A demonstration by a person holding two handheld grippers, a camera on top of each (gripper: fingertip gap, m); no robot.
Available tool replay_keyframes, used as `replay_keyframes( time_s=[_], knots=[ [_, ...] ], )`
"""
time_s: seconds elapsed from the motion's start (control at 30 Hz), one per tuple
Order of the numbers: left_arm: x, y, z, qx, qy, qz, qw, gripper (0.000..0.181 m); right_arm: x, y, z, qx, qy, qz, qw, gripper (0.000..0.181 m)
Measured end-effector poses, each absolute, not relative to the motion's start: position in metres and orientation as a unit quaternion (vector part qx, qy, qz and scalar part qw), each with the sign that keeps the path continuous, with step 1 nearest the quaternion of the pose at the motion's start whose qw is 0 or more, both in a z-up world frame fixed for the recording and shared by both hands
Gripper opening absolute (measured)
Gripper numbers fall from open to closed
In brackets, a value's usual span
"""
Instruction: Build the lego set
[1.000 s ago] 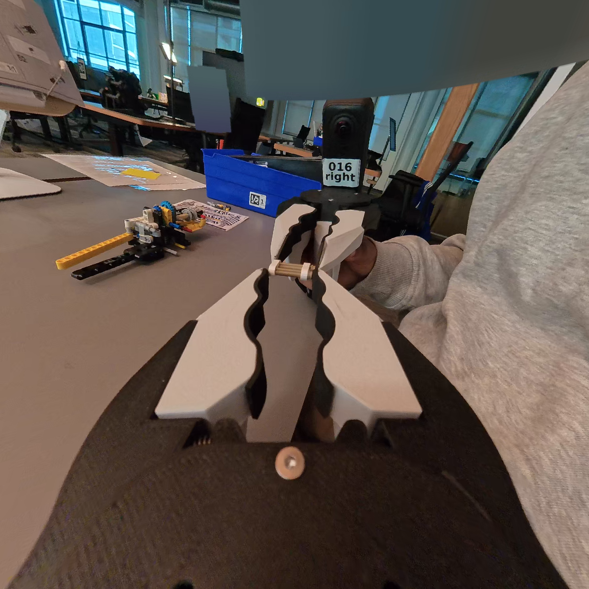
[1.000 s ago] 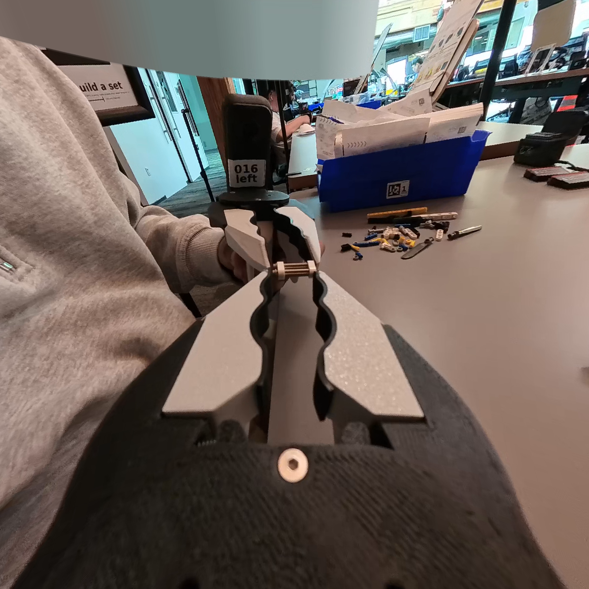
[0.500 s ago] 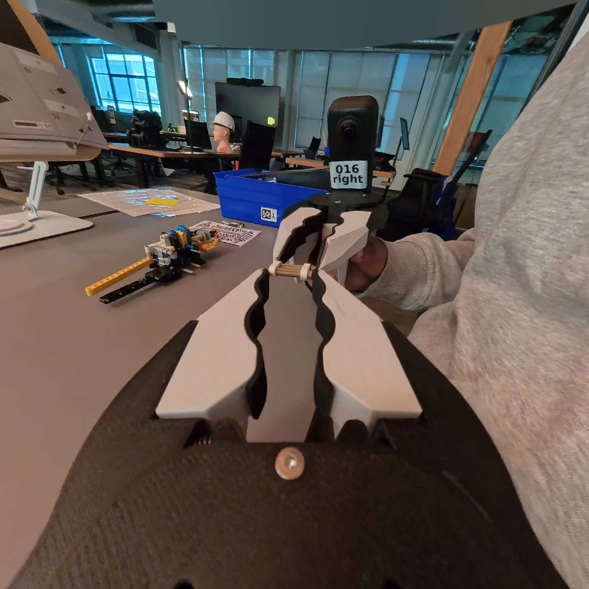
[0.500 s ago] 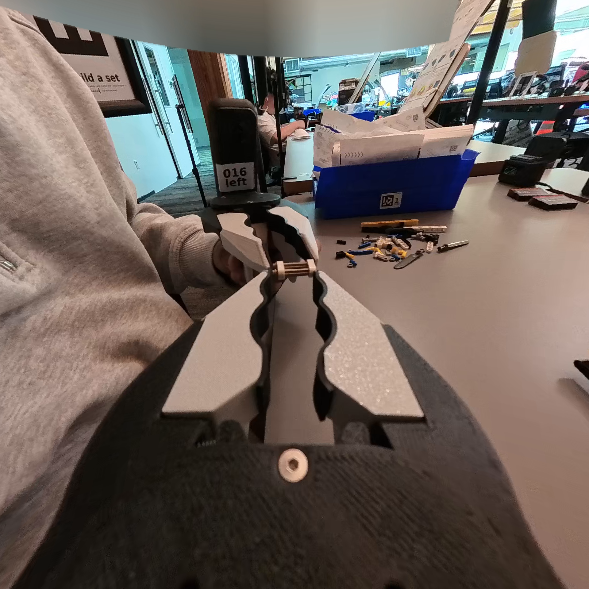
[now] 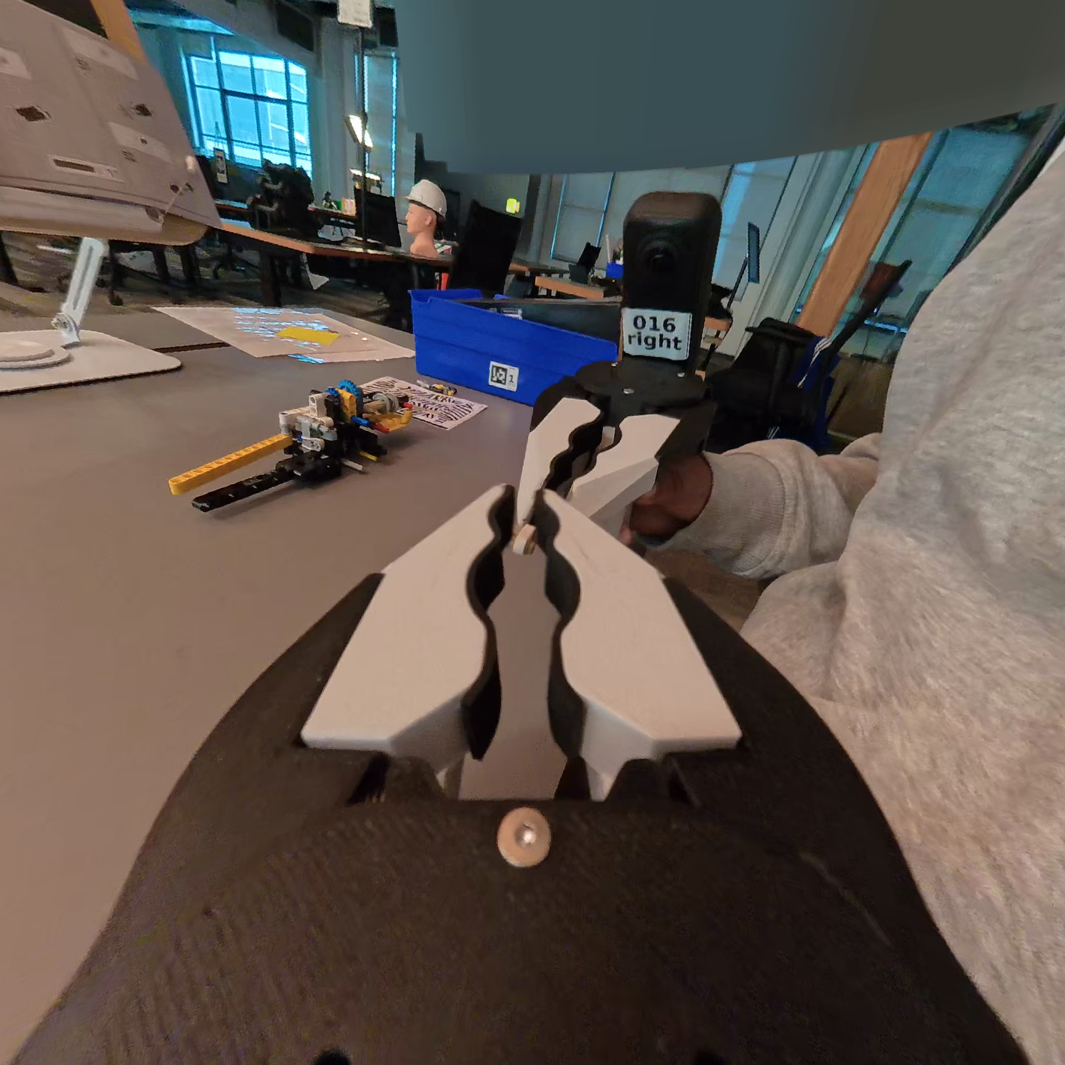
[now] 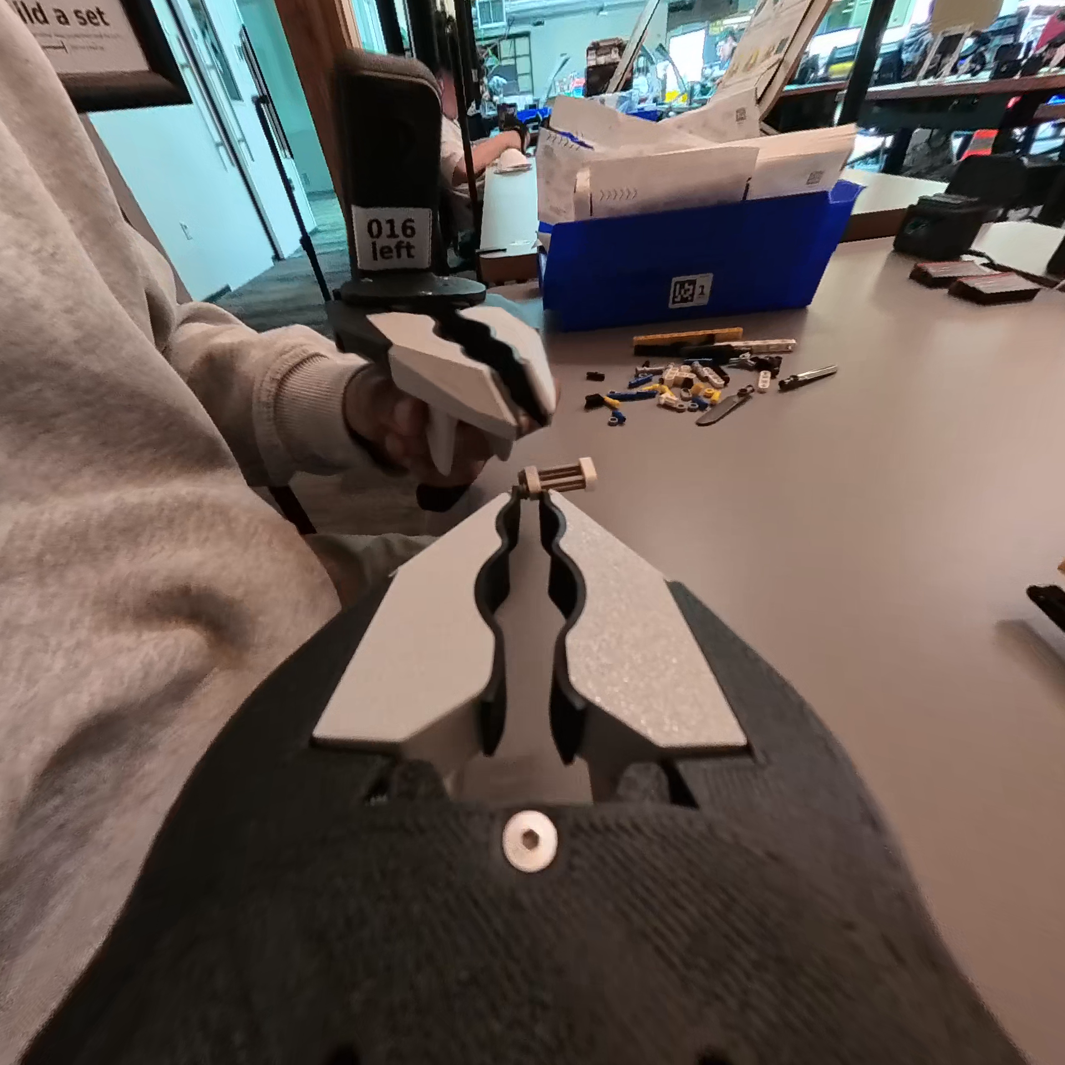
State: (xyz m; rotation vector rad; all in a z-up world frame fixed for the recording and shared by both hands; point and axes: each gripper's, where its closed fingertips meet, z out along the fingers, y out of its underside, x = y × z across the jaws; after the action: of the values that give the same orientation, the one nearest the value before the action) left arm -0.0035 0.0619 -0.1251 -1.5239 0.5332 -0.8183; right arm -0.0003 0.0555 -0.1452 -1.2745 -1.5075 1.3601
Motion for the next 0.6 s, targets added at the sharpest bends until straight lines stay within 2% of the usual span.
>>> replay_keyframes(
  time_s=[0.07,0.13,0.2,0.37,0.6],
  knots=[
    [-0.007,0.063,-0.127,-0.664,0.226,-0.364,0.613,0.025,0.001,0.056,-0.143,-0.496,-0.577,0.542,0.357,0.005],
    [-0.007,0.064,-0.134,-0.677,0.228,-0.370,0.594,0.035,0.002,0.056,-0.140,-0.494,-0.567,0.559,0.349,0.005],
    [-0.005,0.064,-0.137,-0.682,0.230,-0.378,0.583,0.036,0.003,0.055,-0.138,-0.492,-0.564,0.566,0.345,0.005],
    [-0.002,0.059,-0.132,-0.672,0.239,-0.377,0.591,0.022,0.003,0.049,-0.135,-0.483,-0.568,0.573,0.341,0.005],
    [-0.002,0.057,-0.132,-0.672,0.242,-0.379,0.589,0.029,0.004,0.046,-0.130,-0.474,-0.563,0.585,0.340,0.005]
  ],
)
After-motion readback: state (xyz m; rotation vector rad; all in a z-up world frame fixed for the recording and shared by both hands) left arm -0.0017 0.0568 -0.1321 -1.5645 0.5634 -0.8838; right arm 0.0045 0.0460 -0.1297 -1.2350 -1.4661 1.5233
